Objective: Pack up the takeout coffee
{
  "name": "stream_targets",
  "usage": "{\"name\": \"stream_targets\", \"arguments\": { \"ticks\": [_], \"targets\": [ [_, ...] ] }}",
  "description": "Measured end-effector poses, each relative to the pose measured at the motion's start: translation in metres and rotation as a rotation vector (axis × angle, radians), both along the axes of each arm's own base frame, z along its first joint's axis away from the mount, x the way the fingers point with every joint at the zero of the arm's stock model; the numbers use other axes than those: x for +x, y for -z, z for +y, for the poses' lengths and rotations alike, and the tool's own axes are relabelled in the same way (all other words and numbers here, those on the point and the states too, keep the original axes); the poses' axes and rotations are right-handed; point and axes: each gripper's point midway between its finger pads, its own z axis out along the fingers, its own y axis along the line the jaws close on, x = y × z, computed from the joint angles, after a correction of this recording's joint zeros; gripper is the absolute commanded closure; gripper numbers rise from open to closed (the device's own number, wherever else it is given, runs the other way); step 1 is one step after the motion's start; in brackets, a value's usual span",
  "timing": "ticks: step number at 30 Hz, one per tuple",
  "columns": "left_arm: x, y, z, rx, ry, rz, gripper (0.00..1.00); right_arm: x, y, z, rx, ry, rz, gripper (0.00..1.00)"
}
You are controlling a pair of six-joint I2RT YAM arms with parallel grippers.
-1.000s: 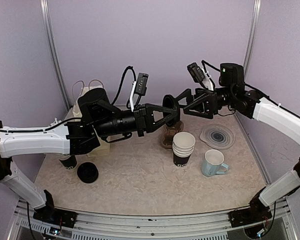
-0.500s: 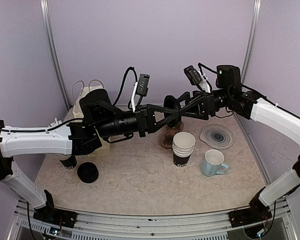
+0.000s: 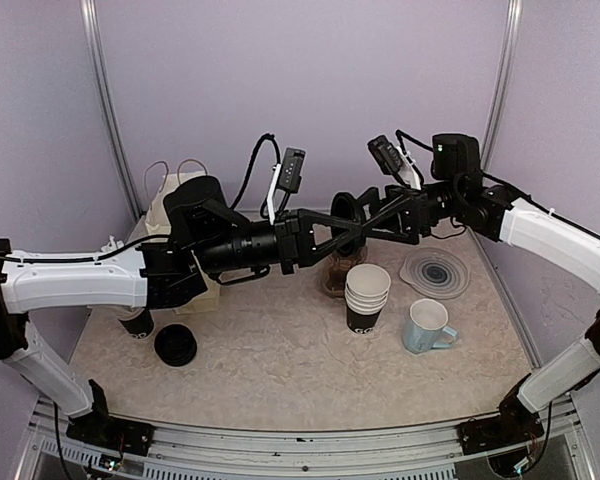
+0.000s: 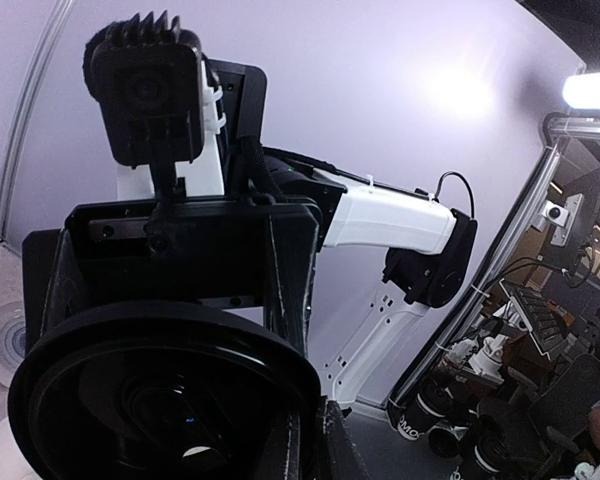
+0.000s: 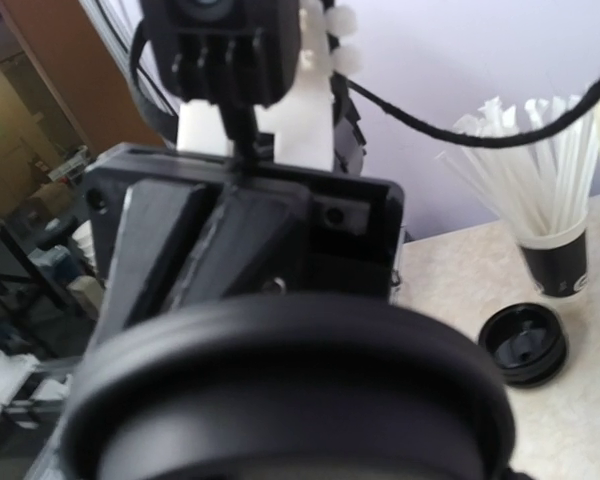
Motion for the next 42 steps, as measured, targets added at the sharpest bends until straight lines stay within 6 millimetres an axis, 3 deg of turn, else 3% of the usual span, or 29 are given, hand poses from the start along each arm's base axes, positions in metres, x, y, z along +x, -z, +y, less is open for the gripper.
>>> {"name": "stream_targets", "arguments": {
  "ticks": [4, 10, 14, 20, 24, 28, 34, 38, 42],
  "targets": [
    [-0.001, -0.003, -0.003, -0.004, 0.015, -0.006, 1.00, -0.002, 0.000, -0.001, 0.004, -0.015, 0.003, 0.18],
    [-0.003, -0.004, -0.006, -0.001, 0.035, -0.009, 0.96, -0.006, -0.001, -0.003, 0.011, -0.043, 0.014, 0.33],
    [-0.002, -0.003, -0.007, 0.014, 0.031, -0.008, 0.64, -0.004, 0.000, -0.004, 0.013, -0.039, 0.002, 0.34],
    [0.010, 0.017, -0.008, 0.121, -0.077, 0.005, 0.38, 0.006, 0.024, -0.001, -0.050, 0.048, -0.055, 0.36],
    [-0.001, 0.048, -0.002, 0.284, -0.156, 0.017, 0.37, 0.016, 0.052, -0.004, -0.136, 0.129, -0.150, 0.35],
    [-0.011, 0.091, 0.020, 0.462, -0.240, 0.043, 0.37, 0.017, 0.096, -0.008, -0.285, 0.178, -0.273, 0.34],
    [0.016, 0.163, 0.088, 0.711, -0.535, 0.151, 0.38, -0.025, 0.166, 0.003, -0.517, 0.040, -0.442, 0.34],
    [0.028, 0.181, 0.129, 0.766, -0.685, 0.208, 0.38, -0.046, 0.204, 0.010, -0.641, -0.057, -0.531, 0.36],
    [0.041, 0.176, 0.150, 0.752, -0.783, 0.241, 0.38, -0.060, 0.249, 0.013, -0.782, -0.148, -0.586, 0.37]
  ]
}}
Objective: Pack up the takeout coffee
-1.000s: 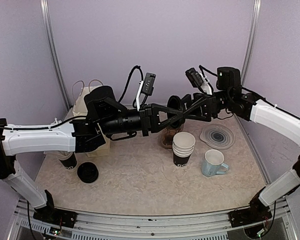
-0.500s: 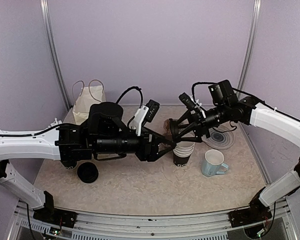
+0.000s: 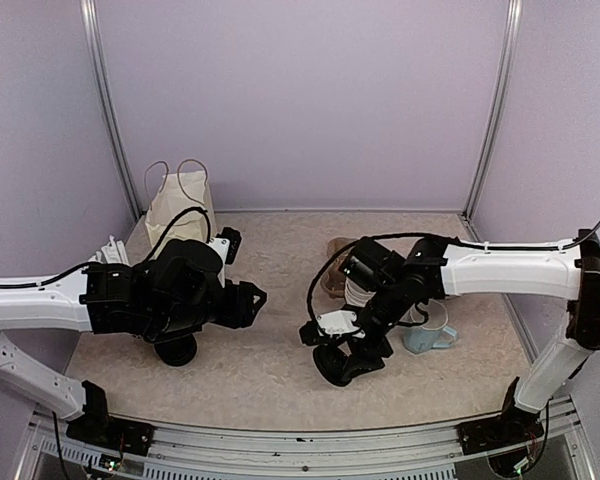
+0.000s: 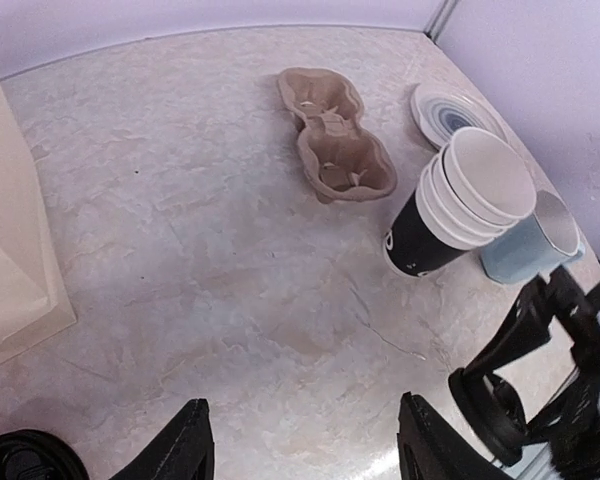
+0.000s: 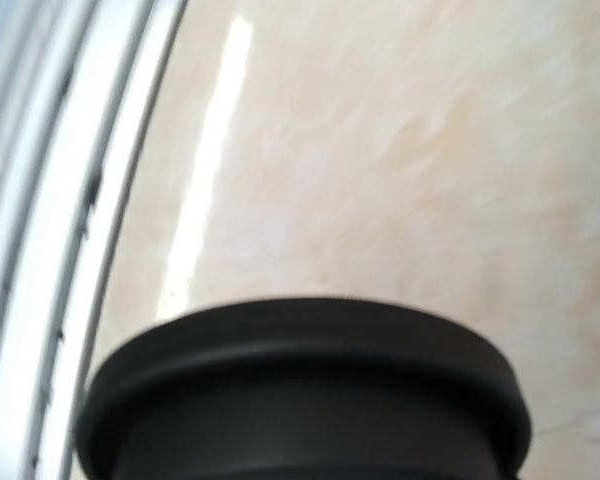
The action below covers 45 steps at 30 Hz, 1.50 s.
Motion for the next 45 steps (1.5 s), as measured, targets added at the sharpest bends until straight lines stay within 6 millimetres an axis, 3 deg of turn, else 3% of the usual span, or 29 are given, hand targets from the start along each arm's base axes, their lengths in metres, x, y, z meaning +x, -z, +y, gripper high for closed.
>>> {"name": "stream_targets", "arguments": {
  "ticks": [6, 9, 14, 18, 25, 33, 36, 40, 42, 45],
  "targets": [
    [0.006, -0.001, 0.009, 0.004, -0.051, -0.008, 0.39, -0.014, 0.065, -0.002, -0.207, -0.049, -0.007, 0.38],
    [0.006, 0.000, 0.010, 0.012, -0.054, -0.008, 0.38, -0.016, 0.084, -0.005, -0.265, -0.059, -0.010, 0.37],
    [0.005, 0.005, 0.013, 0.036, -0.052, 0.000, 0.38, -0.017, 0.089, 0.003, -0.285, -0.074, -0.041, 0.32],
    [0.005, 0.007, 0.013, 0.045, -0.049, 0.001, 0.38, -0.016, 0.088, 0.007, -0.282, -0.072, -0.047, 0.19],
    [0.005, 0.013, 0.010, 0.070, -0.034, 0.004, 0.38, -0.020, 0.082, 0.008, -0.269, -0.072, -0.028, 0.19],
    [0.005, 0.017, 0.009, 0.095, -0.019, 0.001, 0.38, -0.018, 0.057, 0.012, -0.197, -0.056, -0.016, 0.26],
    [0.004, 0.018, 0.008, 0.097, -0.011, 0.005, 0.39, -0.007, 0.035, 0.009, -0.155, -0.028, 0.000, 0.28],
    [0.002, 0.021, 0.006, 0.109, 0.011, 0.010, 0.39, 0.041, -0.034, 0.005, 0.009, 0.079, -0.046, 0.35],
    [0.001, 0.024, 0.003, 0.117, 0.027, 0.016, 0.39, 0.075, -0.086, -0.002, 0.122, 0.155, -0.123, 0.39],
    [-0.001, 0.030, -0.001, 0.138, 0.047, 0.024, 0.40, 0.108, -0.131, -0.020, 0.197, 0.244, -0.229, 0.44]
  ]
}}
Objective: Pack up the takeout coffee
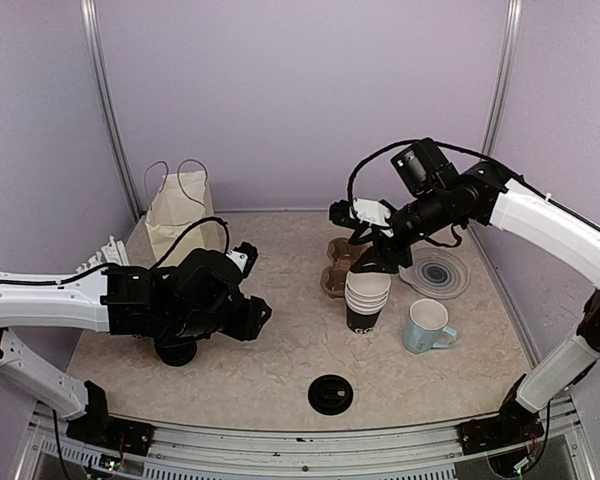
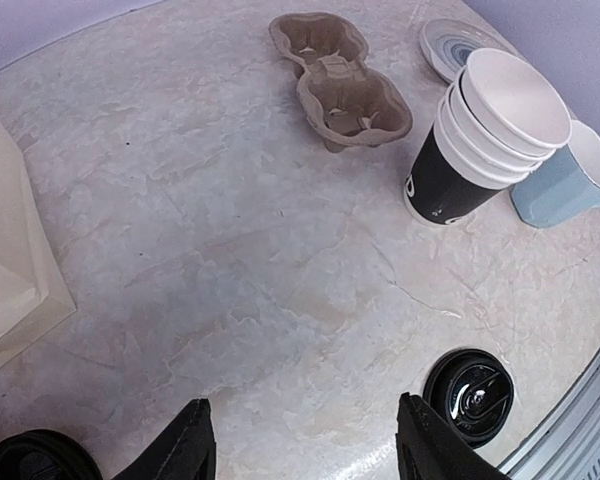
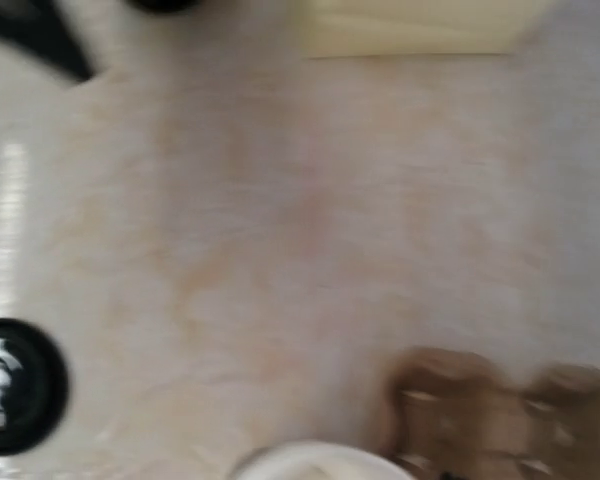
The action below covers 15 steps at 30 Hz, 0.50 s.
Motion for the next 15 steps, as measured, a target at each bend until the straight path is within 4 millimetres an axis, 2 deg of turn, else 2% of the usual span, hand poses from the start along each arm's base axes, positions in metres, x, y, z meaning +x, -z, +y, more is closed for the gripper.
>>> {"name": "stream_targets", "arguments": {
  "ticks": [1, 3, 9, 15],
  "targets": [
    [-0.001, 0.001, -0.004, 0.008, 0.010, 0.001, 0.40, 0.008, -0.009, -0.005, 0.007, 0.026, -0.028, 0.45],
    [-0.003, 0.004, -0.010, 0.020, 0.028, 0.005, 0.40, 0.019, -0.013, -0.013, -0.004, 0.065, -0.049, 0.46],
    [-0.007, 0.009, -0.022, 0.043, 0.064, 0.015, 0.40, 0.025, 0.032, -0.026, -0.132, 0.102, 0.048, 0.49],
    [-0.008, 0.013, -0.023, 0.054, 0.071, 0.020, 0.40, 0.022, 0.054, -0.034, -0.200, 0.122, 0.097, 0.56]
  ]
}}
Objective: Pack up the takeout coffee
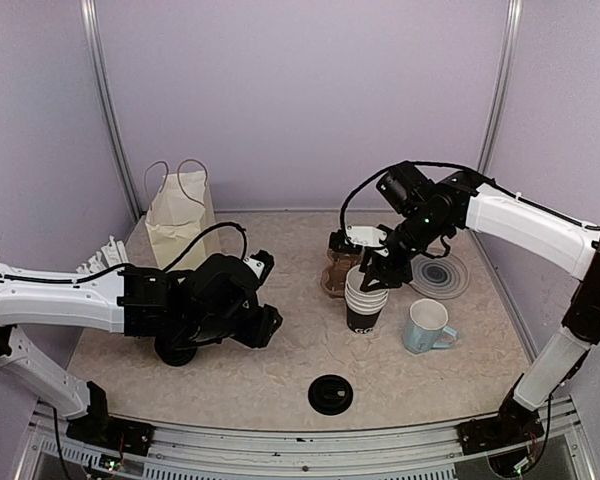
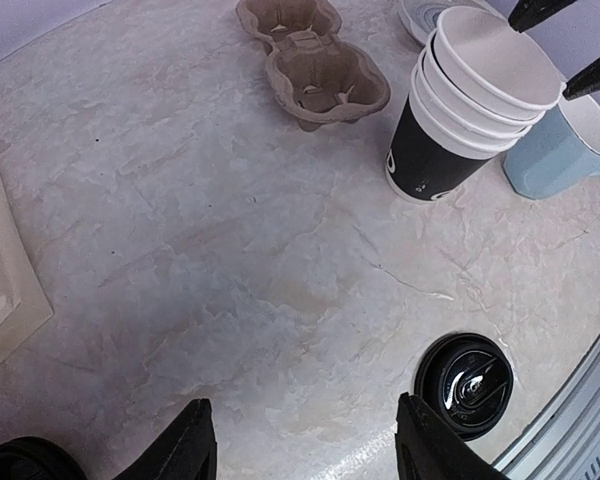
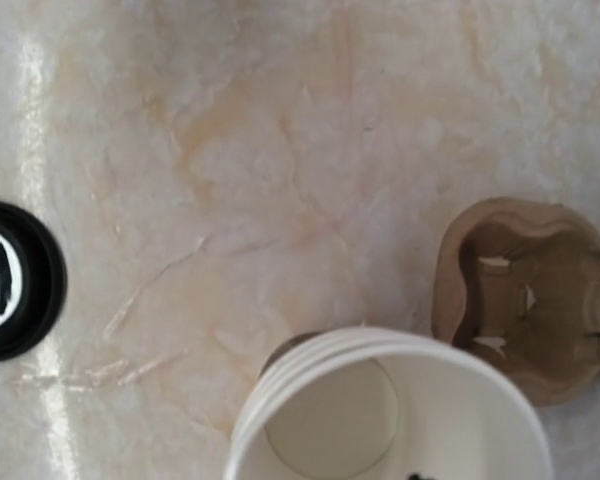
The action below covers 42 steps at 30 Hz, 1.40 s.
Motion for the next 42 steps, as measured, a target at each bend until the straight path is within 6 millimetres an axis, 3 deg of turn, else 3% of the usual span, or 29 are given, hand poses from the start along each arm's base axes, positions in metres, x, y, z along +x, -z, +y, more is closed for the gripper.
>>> {"name": "stream_targets", "arguments": {
  "ticks": [9, 21, 26, 32, 42],
  "targets": [
    [0.000, 0.001, 0.000, 0.004, 0.001, 0.002, 0.40, -0.004, 0.020, -0.005, -0.050, 0.004, 0.052, 0.64],
    [0.002, 0.003, -0.006, -0.009, 0.004, -0.001, 0.40, -0.006, 0.037, -0.007, -0.085, 0.022, 0.096, 1.00],
    [0.004, 0.003, -0.013, -0.023, 0.012, -0.014, 0.40, -0.003, 0.037, -0.008, -0.087, 0.034, 0.086, 1.00],
    [0.013, 0.019, -0.040, -0.044, 0.040, -0.033, 0.40, 0.005, 0.033, -0.010, -0.096, 0.053, 0.041, 1.00],
    [0.041, 0.062, -0.111, -0.049, 0.099, -0.023, 0.42, 0.013, 0.019, -0.017, -0.103, 0.090, -0.032, 1.00]
  ]
}}
